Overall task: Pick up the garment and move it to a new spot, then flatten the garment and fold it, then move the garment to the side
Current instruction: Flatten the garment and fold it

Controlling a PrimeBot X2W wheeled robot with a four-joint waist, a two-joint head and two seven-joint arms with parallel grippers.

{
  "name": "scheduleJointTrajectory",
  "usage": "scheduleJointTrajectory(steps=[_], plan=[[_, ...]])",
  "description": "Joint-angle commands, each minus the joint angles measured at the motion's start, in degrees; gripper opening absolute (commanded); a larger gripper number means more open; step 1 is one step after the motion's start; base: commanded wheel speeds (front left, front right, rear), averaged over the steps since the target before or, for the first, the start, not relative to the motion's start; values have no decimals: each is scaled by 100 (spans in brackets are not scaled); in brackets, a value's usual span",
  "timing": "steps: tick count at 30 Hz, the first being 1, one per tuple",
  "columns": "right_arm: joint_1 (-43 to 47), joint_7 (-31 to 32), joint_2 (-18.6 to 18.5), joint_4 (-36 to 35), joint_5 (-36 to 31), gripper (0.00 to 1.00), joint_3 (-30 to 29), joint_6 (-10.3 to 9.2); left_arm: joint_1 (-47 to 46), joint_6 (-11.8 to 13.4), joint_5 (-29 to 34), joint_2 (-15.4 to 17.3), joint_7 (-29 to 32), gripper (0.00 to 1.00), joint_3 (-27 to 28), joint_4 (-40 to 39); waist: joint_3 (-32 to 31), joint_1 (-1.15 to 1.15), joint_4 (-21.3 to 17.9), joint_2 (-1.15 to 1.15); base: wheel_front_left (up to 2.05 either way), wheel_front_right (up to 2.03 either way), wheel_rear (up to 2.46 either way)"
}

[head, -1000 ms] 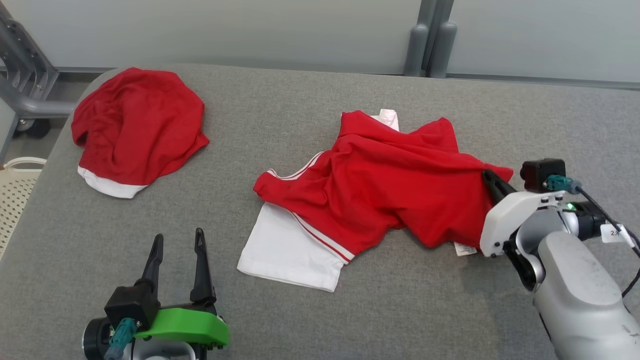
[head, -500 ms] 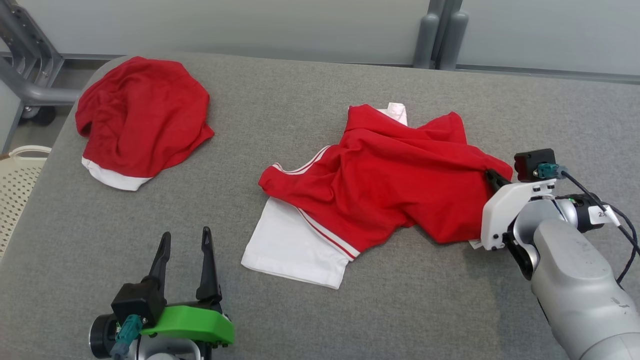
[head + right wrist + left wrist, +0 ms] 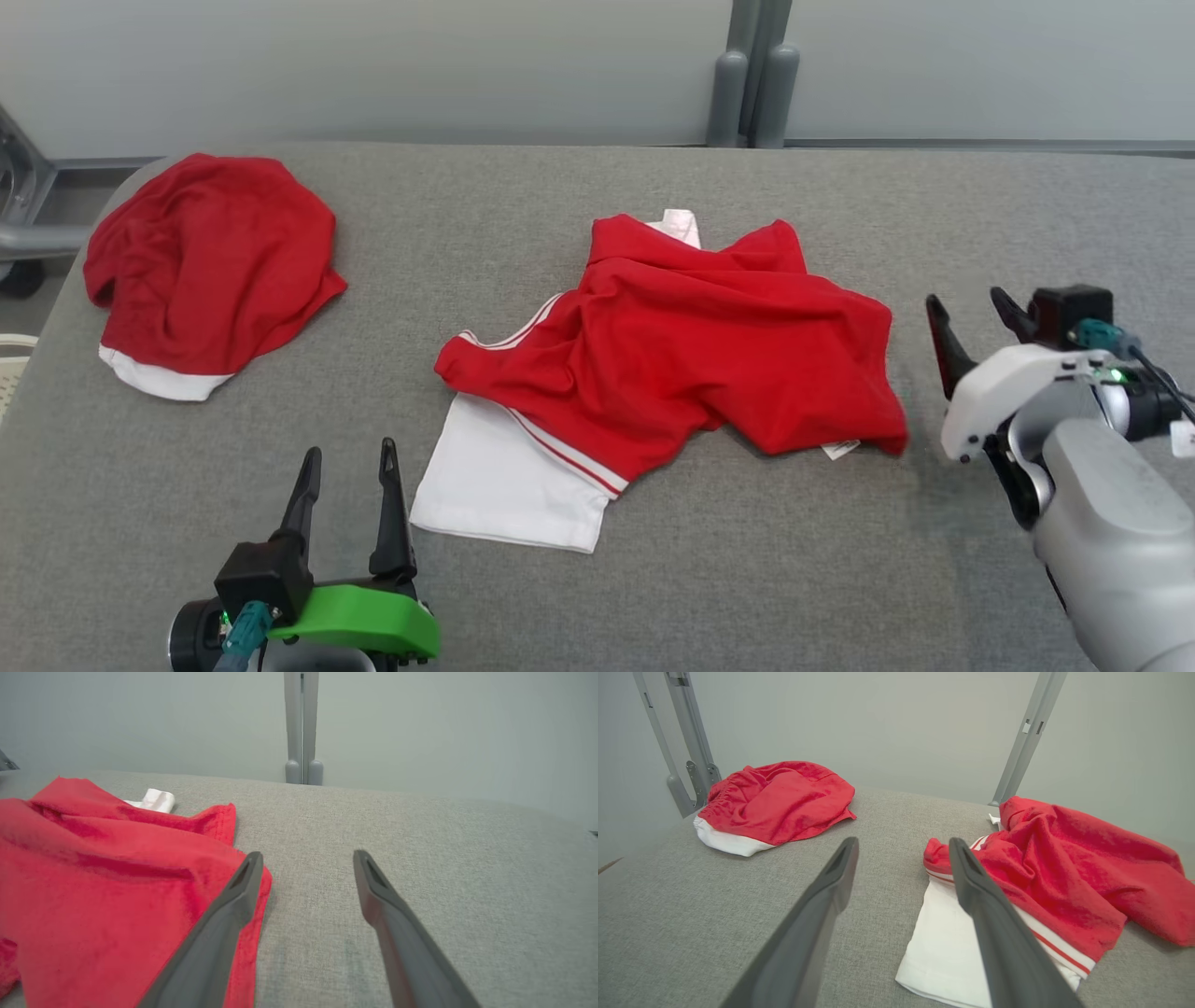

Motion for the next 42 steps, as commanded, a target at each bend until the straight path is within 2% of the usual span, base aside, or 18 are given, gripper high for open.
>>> scheduleJointTrajectory(steps=[1,6,13,18,22,28,35,36,37,38,41,42], plan=[[320,-82,-147,-121,122,100,-104,0,119,-25,47,5,1,100,-31,-40,-133,0,-189,18,0,0,0],[1012,-166,-238,-469,214,100,-476,0,182,-25,38,-15,9,100,-154,-91,-155,0,-380,18,0,0,0],[1752,-184,33,-1029,104,100,-742,0,247,29,8,-22,16,100,-229,-130,-143,0,-544,18,0,0,0],[2131,-136,355,-1530,-33,100,-566,0,237,47,-3,3,24,100,-254,-149,-130,0,-558,18,0,0,0],[2249,39,472,-1774,-189,100,-307,0,202,64,-19,16,39,100,-260,-184,-94,0,-464,18,0,0,0],[2065,190,410,-1662,-603,100,-89,0,129,85,-55,39,39,100,-241,-210,-22,0,-243,18,0,0,0],[1703,120,404,-1209,-991,100,-192,0,58,106,-79,58,28,100,-232,-212,85,0,-39,18,0,0,0],[1659,109,407,-1138,-1016,89,-203,0,59,110,-83,63,26,100,-226,-209,97,0,-28,18,0,0,0],[1614,104,403,-1060,-1047,69,-209,0,53,112,-83,67,24,100,-223,-206,112,0,-19,18,0,0,0],[1562,90,404,-990,-1065,37,-209,0,46,116,-82,69,21,100,-219,-205,129,0,-16,18,0,0,0],[1394,24,367,-835,-1129,3,-259,0,32,132,-91,72,17,100,-205,-213,165,0,-33,18,0,0,0],[1353,-21,356,-808,-1139,0,-299,0,31,141,-93,75,14,100,-194,-215,172,0,-51,18,0,0,0]])
